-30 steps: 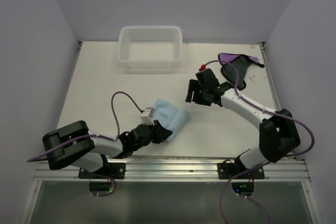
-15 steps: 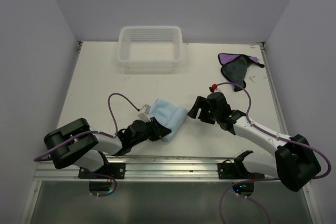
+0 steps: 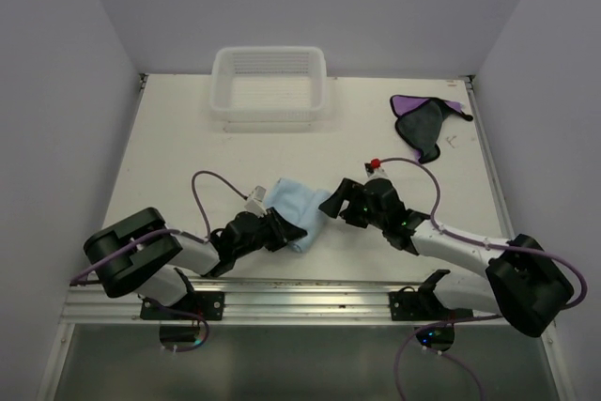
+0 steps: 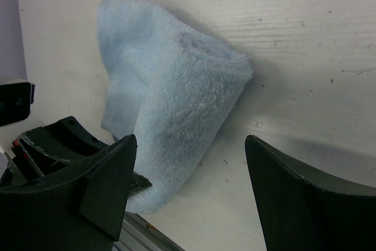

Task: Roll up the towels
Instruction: Roll the towel

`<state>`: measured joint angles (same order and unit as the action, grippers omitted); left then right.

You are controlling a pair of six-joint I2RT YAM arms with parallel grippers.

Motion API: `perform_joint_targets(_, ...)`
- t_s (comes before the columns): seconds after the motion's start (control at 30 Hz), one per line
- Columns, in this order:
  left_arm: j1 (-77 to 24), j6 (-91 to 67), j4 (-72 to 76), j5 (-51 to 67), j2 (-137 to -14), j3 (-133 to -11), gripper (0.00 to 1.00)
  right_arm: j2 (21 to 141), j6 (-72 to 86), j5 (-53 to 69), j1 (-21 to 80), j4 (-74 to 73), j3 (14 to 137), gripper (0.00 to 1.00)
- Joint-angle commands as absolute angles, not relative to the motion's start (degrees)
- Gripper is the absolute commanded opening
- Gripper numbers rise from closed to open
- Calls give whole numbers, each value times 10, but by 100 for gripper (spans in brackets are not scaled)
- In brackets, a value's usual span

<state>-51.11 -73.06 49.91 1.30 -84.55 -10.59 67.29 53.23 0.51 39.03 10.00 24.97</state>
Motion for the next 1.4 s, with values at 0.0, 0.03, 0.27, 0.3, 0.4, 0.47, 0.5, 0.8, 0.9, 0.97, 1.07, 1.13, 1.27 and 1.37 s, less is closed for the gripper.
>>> perform_joint_targets(0.0, -508, -765, 500, 24, -859, -101, 0, 700, 553, -6, 397, 165, 259, 78)
perform_joint_targets(0.03, -508, -771, 504, 24, -864, -101, 0, 703, 555, -5, 400, 173, 262, 78)
perform_joint_targets(0.27, -508, -809, 545, 41, -892, -101, 0, 736, 563, -3, 410, 193, 269, 82)
perform_joint_targets(0.3, -508, -812, 553, 41, -896, -98, 0, 743, 566, -3, 410, 196, 268, 84)
perform_joint_targets(0.4, -506, -821, 567, 42, -902, -97, 0, 758, 574, -2, 413, 215, 262, 86)
perform_joint_targets(0.47, -506, -822, 567, 40, -898, -97, 0, 766, 578, 11, 414, 221, 260, 86)
perform_joint_targets(0.5, -506, -823, 565, 40, -896, -97, 0, 769, 580, 11, 414, 226, 259, 86)
perform_joint_targets(0.8, -503, -827, 549, 22, -872, -85, 0, 821, 590, 10, 422, 265, 266, 83)
perform_joint_targets(0.9, -502, -831, 554, 19, -871, -79, 0, 836, 589, 5, 426, 267, 277, 82)
perform_joint_targets(0.97, -501, -833, 555, 18, -870, -78, 0, 841, 587, 2, 430, 266, 285, 82)
perform_joint_targets(1.07, -501, -834, 558, 18, -870, -75, 0, 844, 585, -8, 435, 251, 292, 81)
perform_joint_targets(1.13, -500, -833, 558, 18, -870, -73, 0, 840, 586, -16, 435, 244, 292, 80)
perform_joint_targets(1.27, -500, -831, 561, 18, -871, -70, 0, 837, 589, -21, 436, 236, 295, 74)
perform_joint_targets(1.37, -500, -830, 562, 18, -872, -69, 0, 839, 587, -21, 436, 222, 304, 68)
